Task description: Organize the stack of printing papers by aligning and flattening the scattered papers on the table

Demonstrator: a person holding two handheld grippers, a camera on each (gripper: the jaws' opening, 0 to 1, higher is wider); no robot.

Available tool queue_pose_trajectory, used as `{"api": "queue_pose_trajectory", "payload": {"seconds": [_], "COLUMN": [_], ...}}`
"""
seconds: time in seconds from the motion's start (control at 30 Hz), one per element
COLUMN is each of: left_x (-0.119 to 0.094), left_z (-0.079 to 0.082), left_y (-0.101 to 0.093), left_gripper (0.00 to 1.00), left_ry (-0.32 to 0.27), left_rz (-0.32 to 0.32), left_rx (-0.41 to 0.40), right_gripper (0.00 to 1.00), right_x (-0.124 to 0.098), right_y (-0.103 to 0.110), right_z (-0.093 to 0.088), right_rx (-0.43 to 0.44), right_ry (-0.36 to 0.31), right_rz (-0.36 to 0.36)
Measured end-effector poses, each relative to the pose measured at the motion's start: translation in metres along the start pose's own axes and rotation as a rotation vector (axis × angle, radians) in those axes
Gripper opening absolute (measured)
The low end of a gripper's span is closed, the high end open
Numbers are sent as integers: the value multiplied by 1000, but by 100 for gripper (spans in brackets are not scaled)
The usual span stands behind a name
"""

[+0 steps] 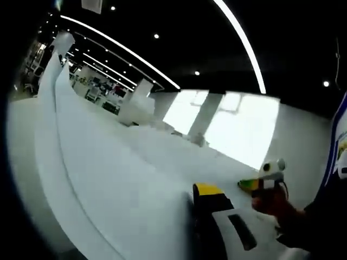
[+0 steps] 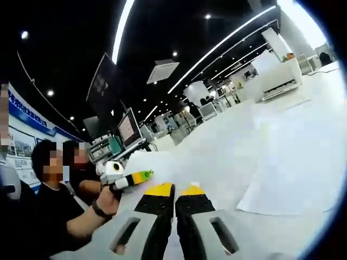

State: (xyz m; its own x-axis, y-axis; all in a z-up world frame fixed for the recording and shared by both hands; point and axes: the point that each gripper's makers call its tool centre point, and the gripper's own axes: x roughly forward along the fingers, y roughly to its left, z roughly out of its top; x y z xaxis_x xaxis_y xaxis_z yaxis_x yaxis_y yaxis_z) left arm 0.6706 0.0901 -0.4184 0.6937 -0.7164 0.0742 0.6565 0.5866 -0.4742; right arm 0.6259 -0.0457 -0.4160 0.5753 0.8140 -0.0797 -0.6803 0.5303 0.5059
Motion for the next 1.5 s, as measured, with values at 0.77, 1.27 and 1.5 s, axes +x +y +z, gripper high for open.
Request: {"api": "queue_pose_trajectory", "payload": {"seconds": [0.77, 1.27, 1.5], "left_x": [0, -1, -1], "left_z": [1, 3, 4], "left_y": [2, 5, 6], "left_gripper": [18, 20, 21], "left_ry": [-11, -24, -25], "left_rz": [-2, -14, -17], "left_rx": [-29, -50, -53], "right_gripper": [0, 0, 0], "right_x": [3, 3, 5], "right_y": [35, 43, 36], "right_z": [-13, -18, -22], "right_rx": [-3, -35, -31], "right_ry": [47, 73, 83], "right_rz": [110, 129, 113]}}
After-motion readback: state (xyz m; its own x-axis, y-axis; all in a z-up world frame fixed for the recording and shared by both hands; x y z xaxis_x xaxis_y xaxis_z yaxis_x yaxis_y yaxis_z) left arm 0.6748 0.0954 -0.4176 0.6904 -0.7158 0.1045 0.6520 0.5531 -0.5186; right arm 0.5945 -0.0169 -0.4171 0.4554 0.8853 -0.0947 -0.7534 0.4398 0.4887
